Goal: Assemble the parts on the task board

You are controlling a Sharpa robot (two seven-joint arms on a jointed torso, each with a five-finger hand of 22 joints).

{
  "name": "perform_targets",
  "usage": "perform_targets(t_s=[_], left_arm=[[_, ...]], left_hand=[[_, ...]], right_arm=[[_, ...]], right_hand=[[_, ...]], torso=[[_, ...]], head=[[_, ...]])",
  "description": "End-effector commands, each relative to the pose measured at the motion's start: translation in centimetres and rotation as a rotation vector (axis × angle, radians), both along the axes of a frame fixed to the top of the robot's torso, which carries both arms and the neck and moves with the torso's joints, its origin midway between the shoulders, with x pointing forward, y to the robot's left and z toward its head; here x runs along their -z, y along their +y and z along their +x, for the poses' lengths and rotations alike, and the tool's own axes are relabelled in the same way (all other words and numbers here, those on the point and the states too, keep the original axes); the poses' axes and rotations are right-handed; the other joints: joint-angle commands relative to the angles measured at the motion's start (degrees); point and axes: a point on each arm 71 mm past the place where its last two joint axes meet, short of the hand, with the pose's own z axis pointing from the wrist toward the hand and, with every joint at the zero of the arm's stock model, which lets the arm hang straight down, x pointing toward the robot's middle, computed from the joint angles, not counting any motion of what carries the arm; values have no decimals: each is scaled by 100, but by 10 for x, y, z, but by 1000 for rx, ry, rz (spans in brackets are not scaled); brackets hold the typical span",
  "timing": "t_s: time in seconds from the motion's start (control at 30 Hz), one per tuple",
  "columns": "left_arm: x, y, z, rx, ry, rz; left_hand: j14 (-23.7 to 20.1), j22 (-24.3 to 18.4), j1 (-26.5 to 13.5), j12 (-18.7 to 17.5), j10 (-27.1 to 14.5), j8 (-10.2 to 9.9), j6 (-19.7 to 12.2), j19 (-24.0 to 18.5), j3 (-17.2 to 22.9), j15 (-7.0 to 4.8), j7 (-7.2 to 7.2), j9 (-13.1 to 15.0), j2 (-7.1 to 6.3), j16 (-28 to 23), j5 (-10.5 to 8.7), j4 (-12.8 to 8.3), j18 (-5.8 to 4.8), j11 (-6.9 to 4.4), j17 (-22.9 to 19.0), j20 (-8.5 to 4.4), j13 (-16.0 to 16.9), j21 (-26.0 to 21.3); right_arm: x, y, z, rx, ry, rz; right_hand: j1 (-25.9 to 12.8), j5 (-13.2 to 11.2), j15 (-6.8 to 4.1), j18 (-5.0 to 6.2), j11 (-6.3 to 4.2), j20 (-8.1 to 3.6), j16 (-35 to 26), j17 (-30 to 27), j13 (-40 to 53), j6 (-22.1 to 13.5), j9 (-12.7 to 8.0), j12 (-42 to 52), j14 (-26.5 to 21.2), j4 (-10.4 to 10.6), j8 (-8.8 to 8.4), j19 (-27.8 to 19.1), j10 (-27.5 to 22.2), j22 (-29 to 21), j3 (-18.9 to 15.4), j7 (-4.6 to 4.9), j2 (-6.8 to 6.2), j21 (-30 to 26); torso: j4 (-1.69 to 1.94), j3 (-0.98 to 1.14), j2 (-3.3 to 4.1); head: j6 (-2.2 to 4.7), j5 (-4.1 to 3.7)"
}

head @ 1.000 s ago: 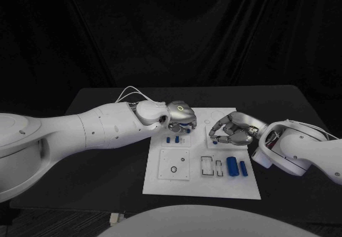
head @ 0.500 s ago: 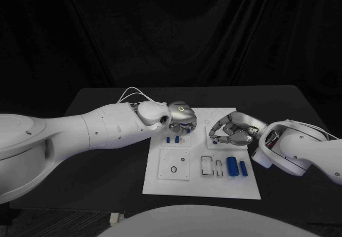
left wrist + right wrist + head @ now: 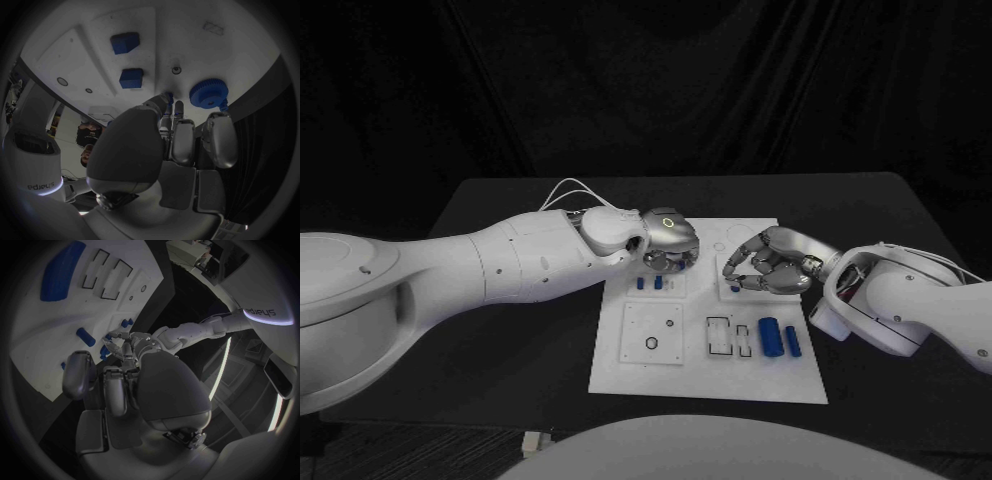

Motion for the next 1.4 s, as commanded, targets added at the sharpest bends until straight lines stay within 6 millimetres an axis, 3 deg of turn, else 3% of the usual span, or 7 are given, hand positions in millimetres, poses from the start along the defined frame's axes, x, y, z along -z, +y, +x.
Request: perform_targets(t_s=[0.03, 0.7, 0.8, 0.87, 1.1, 1.4], left_arm=[[1, -2, -2, 18, 7, 0], [-4, 7, -6, 25, -37, -60], [-6, 12, -9, 23, -47, -78], [-10, 17, -12, 19, -58, -96], [-25, 34, -14, -6, -69, -93], [-30, 59, -16, -52, -54, -62]], left_hand=[[-44, 978, -25, 38, 60, 44, 57, -61, 44, -5, 12, 8, 47, -42, 25, -11, 43, 1, -51, -1, -2, -50], [3, 985, -37, -25, 672, 282, 496, -30, 270, 4, 94, 65, 52, -98, 95, -272, 40, 7, -155, 7, -84, -87], [14, 986, -58, -55, 739, 300, 541, -22, 288, 5, 93, 67, 33, -105, 75, -297, 39, 3, -166, 8, -101, -89], [23, 982, -95, -145, 792, 282, 542, -20, 361, 8, 93, 48, 1, -129, -59, -327, 42, 6, -202, 12, -144, -115], [0, 963, -113, -188, 835, 268, 539, -49, 412, 10, 83, 36, -17, -179, -116, -347, 56, -2, -289, 14, -163, -192], [-19, 955, -157, -229, 848, 258, 538, -66, 439, 10, 76, 26, -23, -204, -176, -340, 62, -8, -322, 16, -177, -232]], right_arm=[[1, 0, -1, -1, 6, -4], [1, -2, -1, 4, 6, -6], [2, -2, 0, 4, 6, -6], [2, -2, 0, 4, 7, -7], [3, -2, 0, 2, 13, -10], [5, -2, -1, 1, 18, -12]], right_hand=[[23, 25, 35, 57, 35, 5, 17, 1509, 1509, 35, -5, 20, 600, -32, 38, 18, 596, 965, 1, 20, -15, 13], [30, 33, 36, 60, 38, 6, 17, 1509, 1509, 35, -10, 20, 600, -36, 40, 11, 596, 960, 4, 23, -11, -2], [30, 33, 36, 60, 38, 6, 17, 1509, 1509, 35, -10, 20, 600, -36, 40, 11, 596, 960, 4, 23, -11, -2], [30, 33, 36, 60, 38, 6, 17, 1509, 1509, 35, -10, 20, 600, -36, 40, 11, 596, 960, 4, 23, -11, -2], [30, 33, 36, 60, 38, 6, 17, 1509, 1509, 35, -10, 20, 600, -36, 40, 11, 596, 960, 4, 23, -11, -2], [29, 33, 39, 57, 42, 7, 17, 1509, 1509, 35, -14, 20, 600, -36, 42, 18, 596, 963, 2, 27, -10, 8]], torso=[[-1, 0, 1], [-2, 0, -3], [0, -1, -4], [3, -1, -4], [1, -1, -5], [-2, 0, -4]], head=[[-1, 3], [-1, 27], [-1, 38], [-1, 40], [-1, 57], [-1, 41]])
